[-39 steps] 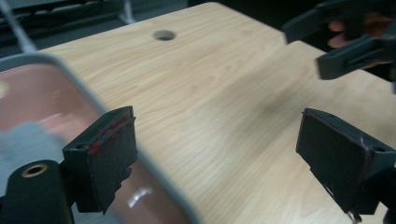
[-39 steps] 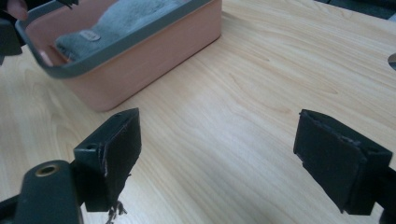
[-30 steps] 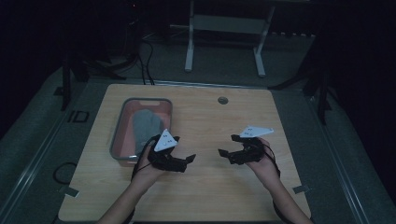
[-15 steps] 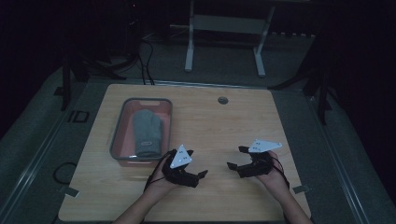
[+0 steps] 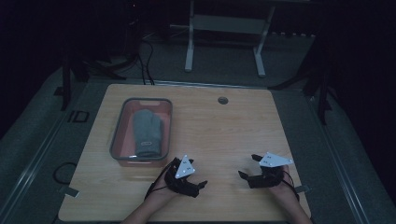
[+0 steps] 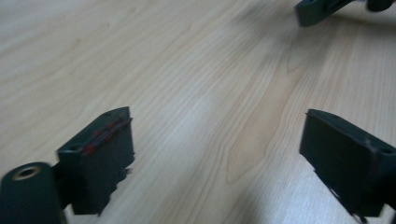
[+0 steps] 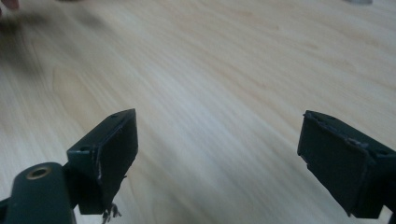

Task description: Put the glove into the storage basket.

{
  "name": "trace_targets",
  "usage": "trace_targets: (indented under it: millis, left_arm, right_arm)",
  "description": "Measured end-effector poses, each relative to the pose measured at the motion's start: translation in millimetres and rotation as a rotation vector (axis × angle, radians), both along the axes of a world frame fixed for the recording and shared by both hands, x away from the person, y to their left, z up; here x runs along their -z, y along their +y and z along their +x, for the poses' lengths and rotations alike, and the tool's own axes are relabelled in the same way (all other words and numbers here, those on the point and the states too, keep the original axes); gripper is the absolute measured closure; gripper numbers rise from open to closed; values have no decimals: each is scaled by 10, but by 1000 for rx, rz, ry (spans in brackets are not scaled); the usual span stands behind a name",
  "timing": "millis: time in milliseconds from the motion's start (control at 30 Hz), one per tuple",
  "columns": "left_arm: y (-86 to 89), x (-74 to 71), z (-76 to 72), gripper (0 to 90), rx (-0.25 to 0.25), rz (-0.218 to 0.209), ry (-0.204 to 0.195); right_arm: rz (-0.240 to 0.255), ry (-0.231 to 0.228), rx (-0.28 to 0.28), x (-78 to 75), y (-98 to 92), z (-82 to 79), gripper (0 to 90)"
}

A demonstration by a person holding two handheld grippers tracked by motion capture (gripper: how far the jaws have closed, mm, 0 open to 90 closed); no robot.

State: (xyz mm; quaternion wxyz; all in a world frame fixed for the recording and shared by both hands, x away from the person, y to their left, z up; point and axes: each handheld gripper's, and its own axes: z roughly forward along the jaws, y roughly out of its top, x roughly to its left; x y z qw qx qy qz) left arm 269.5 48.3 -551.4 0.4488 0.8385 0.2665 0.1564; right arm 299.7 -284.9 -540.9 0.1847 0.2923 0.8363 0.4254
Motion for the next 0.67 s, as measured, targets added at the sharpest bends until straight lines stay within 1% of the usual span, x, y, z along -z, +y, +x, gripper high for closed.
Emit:
trace_targets:
  millis: [67, 100, 167, 200, 300, 367, 467, 533, 667]
  left_arm:
    - [14, 29, 4, 84, -6, -13, 14]
    - [21, 40, 5, 80, -16, -19, 11]
    - [40, 53, 11, 80, -27, -22, 12]
    - [49, 58, 11, 80, -30, -31, 10]
    - [63, 70, 12, 80, -35, -31, 4]
    - [61, 77, 9, 80, -38, -29, -5]
    - [60, 75, 8, 80, -33, -34, -12]
    - [62, 74, 5, 80, -34, -36, -20]
    - [63, 84, 11, 80, -37, -40, -13]
  right_arm:
    - [-3, -13, 17, 26, -58, -28, 121]
    - [-1, -6, 14, 37, -85, -34, 121]
    - [-1, -6, 23, 50, -135, -54, 122]
    - [6, 2, 23, 58, -161, -58, 122]
    - [14, 8, 36, 81, -240, -68, 123]
    - [28, 12, 49, 89, -285, -59, 123]
    - [33, 8, 54, 88, -318, -48, 124]
    - [23, 2, 54, 96, -320, -47, 133]
    - [18, 2, 48, 101, -315, -43, 133]
